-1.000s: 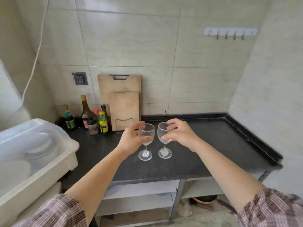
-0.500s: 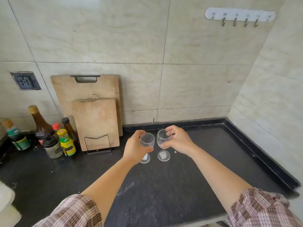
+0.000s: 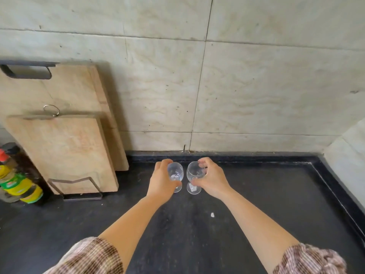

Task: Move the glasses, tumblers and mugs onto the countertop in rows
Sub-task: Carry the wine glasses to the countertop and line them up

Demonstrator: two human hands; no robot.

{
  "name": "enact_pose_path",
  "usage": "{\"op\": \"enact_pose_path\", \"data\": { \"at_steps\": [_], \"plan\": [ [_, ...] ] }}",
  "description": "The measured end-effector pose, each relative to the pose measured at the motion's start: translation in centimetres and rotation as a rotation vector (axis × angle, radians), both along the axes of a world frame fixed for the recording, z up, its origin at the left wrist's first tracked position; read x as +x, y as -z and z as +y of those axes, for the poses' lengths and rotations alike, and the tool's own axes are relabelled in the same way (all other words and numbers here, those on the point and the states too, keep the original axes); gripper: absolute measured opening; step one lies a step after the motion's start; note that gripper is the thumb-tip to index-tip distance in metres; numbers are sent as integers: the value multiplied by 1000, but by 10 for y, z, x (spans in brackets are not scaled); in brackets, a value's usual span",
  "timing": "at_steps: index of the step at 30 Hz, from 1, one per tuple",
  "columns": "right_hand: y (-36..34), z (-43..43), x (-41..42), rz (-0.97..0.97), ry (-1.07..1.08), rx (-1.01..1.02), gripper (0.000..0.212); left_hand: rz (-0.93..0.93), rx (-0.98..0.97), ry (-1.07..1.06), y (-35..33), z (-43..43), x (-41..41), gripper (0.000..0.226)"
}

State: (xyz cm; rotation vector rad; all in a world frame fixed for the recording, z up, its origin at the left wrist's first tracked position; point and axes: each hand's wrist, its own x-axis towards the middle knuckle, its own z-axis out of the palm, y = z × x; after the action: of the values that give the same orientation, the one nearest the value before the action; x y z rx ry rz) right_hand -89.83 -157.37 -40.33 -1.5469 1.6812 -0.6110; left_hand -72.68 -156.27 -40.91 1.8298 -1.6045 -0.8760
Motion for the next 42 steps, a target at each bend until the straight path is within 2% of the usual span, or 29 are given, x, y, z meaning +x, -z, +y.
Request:
{"op": "enact_pose_path", "data": {
  "at_steps": [8,18,26,30,32,35,37,42],
  "plan": [
    [33,-56,-15,61,-4,-21,67,9,-42,36,25,-50,-18,59],
    [46,-81,-25,5,12,-27,70,31,-86,-14,37,-74,-29,58],
    [48,-83,-29,71,-67,6,66,-45,-32,13,47,-73,-26,85],
    [43,-73,-28,126,-2,-85,69,-96,33,3,43,-62,-14,104],
    [35,-63,-24,198,27,-190,73,-138,38,-43,38,-49,-3,95],
    [20,-44,-5,261,-56,-325,60,-183,28,-103,27,-18,22,73],
    [12,-25,20,230,-131,-333,51,-188,28,-144,19,10,40,60],
    [-1,34,102,152,-321,-303,50,-268,-28,-213,-5,92,96,45]
  ]
}}
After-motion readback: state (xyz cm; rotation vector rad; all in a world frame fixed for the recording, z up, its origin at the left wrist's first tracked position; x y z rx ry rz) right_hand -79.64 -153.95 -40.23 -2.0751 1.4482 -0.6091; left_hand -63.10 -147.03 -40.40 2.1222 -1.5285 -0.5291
